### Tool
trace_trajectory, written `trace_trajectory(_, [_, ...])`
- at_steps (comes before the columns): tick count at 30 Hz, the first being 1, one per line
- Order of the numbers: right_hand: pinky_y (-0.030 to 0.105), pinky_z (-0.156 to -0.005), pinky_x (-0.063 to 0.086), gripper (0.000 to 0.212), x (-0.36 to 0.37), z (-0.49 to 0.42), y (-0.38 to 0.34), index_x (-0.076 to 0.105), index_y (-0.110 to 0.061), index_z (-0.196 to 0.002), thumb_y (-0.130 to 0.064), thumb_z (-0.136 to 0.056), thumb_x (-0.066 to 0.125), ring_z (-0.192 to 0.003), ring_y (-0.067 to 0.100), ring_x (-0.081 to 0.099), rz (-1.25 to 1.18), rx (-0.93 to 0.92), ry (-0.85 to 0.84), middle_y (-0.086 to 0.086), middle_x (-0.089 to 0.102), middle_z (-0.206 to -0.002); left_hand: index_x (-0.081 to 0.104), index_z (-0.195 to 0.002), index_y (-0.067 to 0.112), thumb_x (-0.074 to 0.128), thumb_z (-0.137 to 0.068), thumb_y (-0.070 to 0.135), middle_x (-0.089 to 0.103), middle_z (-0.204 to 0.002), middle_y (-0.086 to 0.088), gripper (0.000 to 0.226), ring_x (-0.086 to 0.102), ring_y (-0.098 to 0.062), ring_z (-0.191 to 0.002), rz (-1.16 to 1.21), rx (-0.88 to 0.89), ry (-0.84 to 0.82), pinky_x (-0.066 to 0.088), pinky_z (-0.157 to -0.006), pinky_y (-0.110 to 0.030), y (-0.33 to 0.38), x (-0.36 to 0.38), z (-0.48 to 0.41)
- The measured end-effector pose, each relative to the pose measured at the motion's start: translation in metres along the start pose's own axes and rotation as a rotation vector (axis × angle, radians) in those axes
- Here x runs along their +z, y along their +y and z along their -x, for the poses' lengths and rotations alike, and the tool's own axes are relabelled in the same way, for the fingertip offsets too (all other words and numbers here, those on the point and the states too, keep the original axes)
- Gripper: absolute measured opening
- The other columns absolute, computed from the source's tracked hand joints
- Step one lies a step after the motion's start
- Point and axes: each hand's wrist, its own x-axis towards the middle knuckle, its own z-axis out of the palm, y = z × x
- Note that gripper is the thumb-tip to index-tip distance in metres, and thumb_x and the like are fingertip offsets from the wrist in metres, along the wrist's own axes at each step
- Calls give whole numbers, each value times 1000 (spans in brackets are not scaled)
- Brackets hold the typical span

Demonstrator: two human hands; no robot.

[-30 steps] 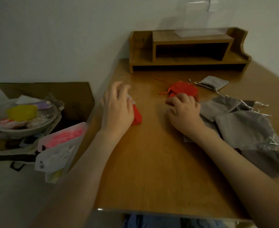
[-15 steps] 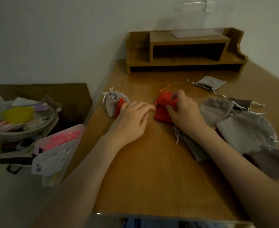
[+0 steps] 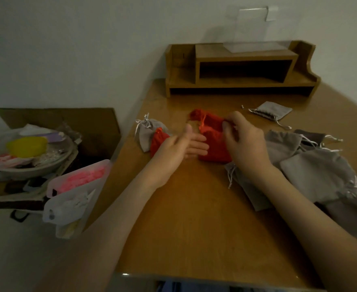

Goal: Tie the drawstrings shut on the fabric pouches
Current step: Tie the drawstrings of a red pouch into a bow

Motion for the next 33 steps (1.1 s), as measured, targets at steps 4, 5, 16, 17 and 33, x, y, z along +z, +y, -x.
trace_trajectory(4, [11, -77, 38, 14, 2, 5, -8, 61, -11, -91, -21, -93, 51, -87, 8, 53, -212, -176, -250, -1, 60, -93, 59, -113, 16, 21, -92, 63, 70, -108, -11, 64, 69, -23, -99, 398, -190, 123, 55, -85, -35, 7, -10, -3])
trace_trajectory(5, [13, -75, 38, 16, 1, 6, -9, 61, -12, -91, -24, -93, 50, -86, 8, 54, -258, -172, -295, -1, 61, -92, 59, -113, 17, 30, -95, 56, 70, -107, -10, 52, 69, -23, -98, 406, -194, 208, 56, -84, -36, 7, -12, -5])
trace_trajectory(16, [28, -79, 48, 19, 0, 1, -7, 64, -16, -108, -14, -99, 47, -92, 14, 61, -602, 376, -413, 0, 64, -99, 60, -89, 20, 43, -93, 3, 54, -61, 11, 24, 50, -3, -54, 85, 35, 125, 39, -49, -16, 2, -10, 0])
trace_trajectory(17, [25, -76, 48, 18, 1, 2, -7, 66, -13, -101, -11, -99, 48, -86, 9, 61, -589, 357, -436, -1, 65, -93, 60, -86, 20, 44, -92, 4, 53, -58, 12, 23, 49, -3, -53, 69, 47, 113, 38, -49, -17, 2, -10, 1])
trace_trajectory(33, [32, -64, 49, 28, -13, 0, -11, 59, -22, -119, -13, -95, 46, -78, 22, 60, -926, 532, -386, 9, 63, -89, 61, -89, 21, 42, -100, 37, 52, -55, 14, 27, 47, 1, -48, -183, -13, 154, 36, -51, -19, -6, -8, -1])
